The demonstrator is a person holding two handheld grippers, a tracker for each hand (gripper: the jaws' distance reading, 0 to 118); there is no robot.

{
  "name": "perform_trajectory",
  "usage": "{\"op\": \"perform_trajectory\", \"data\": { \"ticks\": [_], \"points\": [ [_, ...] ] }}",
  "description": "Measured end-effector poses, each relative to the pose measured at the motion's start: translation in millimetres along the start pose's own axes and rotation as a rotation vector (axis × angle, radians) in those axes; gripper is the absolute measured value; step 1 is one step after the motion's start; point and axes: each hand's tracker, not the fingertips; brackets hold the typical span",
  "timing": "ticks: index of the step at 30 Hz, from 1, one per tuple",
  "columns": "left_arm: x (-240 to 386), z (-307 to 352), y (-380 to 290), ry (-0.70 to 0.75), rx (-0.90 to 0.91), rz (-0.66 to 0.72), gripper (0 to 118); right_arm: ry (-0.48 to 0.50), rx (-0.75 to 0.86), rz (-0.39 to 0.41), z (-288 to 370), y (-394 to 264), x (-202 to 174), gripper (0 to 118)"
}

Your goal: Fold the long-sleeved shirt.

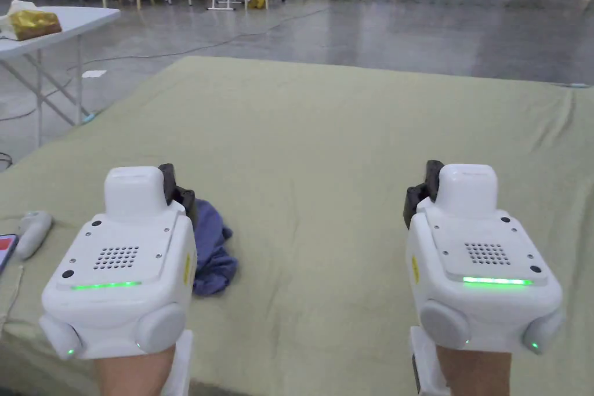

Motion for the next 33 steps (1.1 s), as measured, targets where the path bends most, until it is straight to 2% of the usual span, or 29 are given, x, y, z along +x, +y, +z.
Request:
{"op": "perform_trajectory", "data": {
  "ticks": [4, 9, 11, 12, 13, 14, 15, 16, 17, 18, 21, 23, 24, 25, 26, 27, 28, 29, 30, 32, 33],
  "points": [
    [-49, 10, 6, 0.123, -0.007, -0.005, 0, 0.155, 0.003, -0.005, -3, -1, -54, 0],
    [-67, 7, 6, 0.113, -0.087, 0.055, 0, 0.209, -0.016, -0.01, -8, -4, -81, 0],
    [-63, -9, 5, 0.108, -0.188, -0.003, 0, 0.211, -0.023, -0.01, -11, -6, -86, 0],
    [-63, -19, 3, 0.108, -0.243, -0.035, 25, 0.218, -0.029, -0.013, -13, -7, -87, 0],
    [-63, -31, 1, 0.095, -0.316, -0.047, 57, 0.222, -0.033, -0.015, -13, -7, -88, 0],
    [-64, -48, -4, 0.082, -0.362, -0.026, 92, 0.223, -0.038, -0.016, -14, -9, -89, 0],
    [-66, -64, -10, 0.045, -0.429, 0.016, 117, 0.226, -0.043, -0.018, -15, -10, -89, 0],
    [-70, -84, -19, -0.024, -0.521, 0.08, 118, 0.228, -0.048, -0.022, -15, -13, -89, 0],
    [-72, -102, -32, -0.104, -0.635, 0.121, 118, 0.227, -0.055, -0.028, -14, -14, -89, 0],
    [-72, -119, -43, -0.16, -0.623, 0.161, 118, 0.229, -0.064, -0.03, -15, -16, -88, 0],
    [-67, -167, -86, -0.087, -0.783, 0.107, 118, 0.226, -0.087, -0.017, -19, -23, -86, 0],
    [-74, -205, -121, -0.015, -0.86, 0.045, 113, 0.217, -0.102, -0.01, -24, -28, -82, 0],
    [-74, -217, -133, 0.003, -0.889, 0.028, 103, 0.214, -0.113, -0.014, -27, -29, -80, 0],
    [-77, -228, -147, -0.025, -0.913, 0.053, 85, 0.211, -0.132, -0.026, -29, -31, -78, 0],
    [-67, -220, -146, -0.015, -0.955, 0.06, 57, 0.207, -0.146, -0.034, -32, -32, -76, 0],
    [-68, -225, -154, -0.006, -0.967, 0.076, 35, 0.202, -0.149, -0.035, -33, -34, -74, 0],
    [-68, -227, -159, 0.006, -0.964, 0.08, 23, 0.192, -0.154, -0.032, -35, -35, -72, 0],
    [-67, -220, -156, -0.013, -0.961, 0.104, 23, 0.184, -0.158, -0.025, -36, -36, -71, 0],
    [-64, -213, -151, -0.008, -0.95, 0.122, 7, 0.179, -0.161, -0.02, -37, -37, -70, 0],
    [-58, -207, -139, -0.016, -0.958, 0.122, 7, 0.172, -0.169, -0.015, -39, -38, -67, 0],
    [-58, -207, -134, -0.088, -0.979, 0.147, 7, 0.17, -0.173, -0.016, -40, -39, -66, 0]
  ]
}}
